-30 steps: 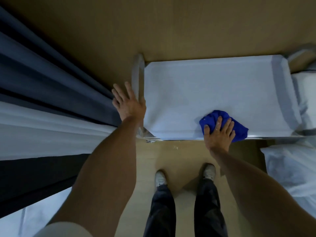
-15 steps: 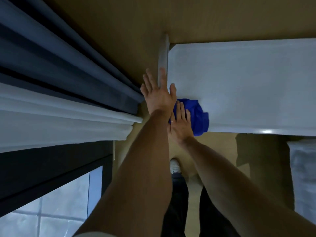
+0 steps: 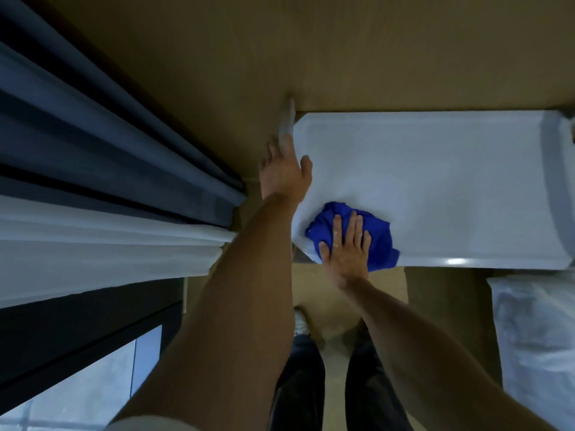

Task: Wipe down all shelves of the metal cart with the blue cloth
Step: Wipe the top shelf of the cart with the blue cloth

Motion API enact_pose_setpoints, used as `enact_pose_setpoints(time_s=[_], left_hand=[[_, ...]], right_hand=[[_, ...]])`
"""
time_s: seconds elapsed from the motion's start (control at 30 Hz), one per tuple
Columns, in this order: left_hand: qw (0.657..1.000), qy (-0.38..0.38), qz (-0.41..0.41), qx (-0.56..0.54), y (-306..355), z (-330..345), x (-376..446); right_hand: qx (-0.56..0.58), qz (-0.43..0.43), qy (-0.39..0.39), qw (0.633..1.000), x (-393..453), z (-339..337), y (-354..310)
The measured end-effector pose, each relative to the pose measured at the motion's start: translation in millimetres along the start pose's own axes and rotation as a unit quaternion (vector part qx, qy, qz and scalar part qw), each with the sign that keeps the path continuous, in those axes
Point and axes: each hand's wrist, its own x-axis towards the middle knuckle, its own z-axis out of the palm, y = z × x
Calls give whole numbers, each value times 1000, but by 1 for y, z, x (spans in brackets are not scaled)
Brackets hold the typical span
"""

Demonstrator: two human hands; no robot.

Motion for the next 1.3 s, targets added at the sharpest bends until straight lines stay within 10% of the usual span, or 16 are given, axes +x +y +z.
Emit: enact_pose_setpoints(time_s=[0.4,0.6,1.0,1.3], left_hand=[[997,19,-56,-42,8,2,37],[997,4,-76,-24,5,7,42],[996,-28,-85,23,13,-7,48],[986,1,-151,-73,12,-6,64]], right_hand=[[-16,-155,-37,987,106,-31,-14],[14,-7,-19,1000,231,-52,-76],[71,-111,-87,988,-10,1,-36],[50,-62,-38,996,119,-37,-41]])
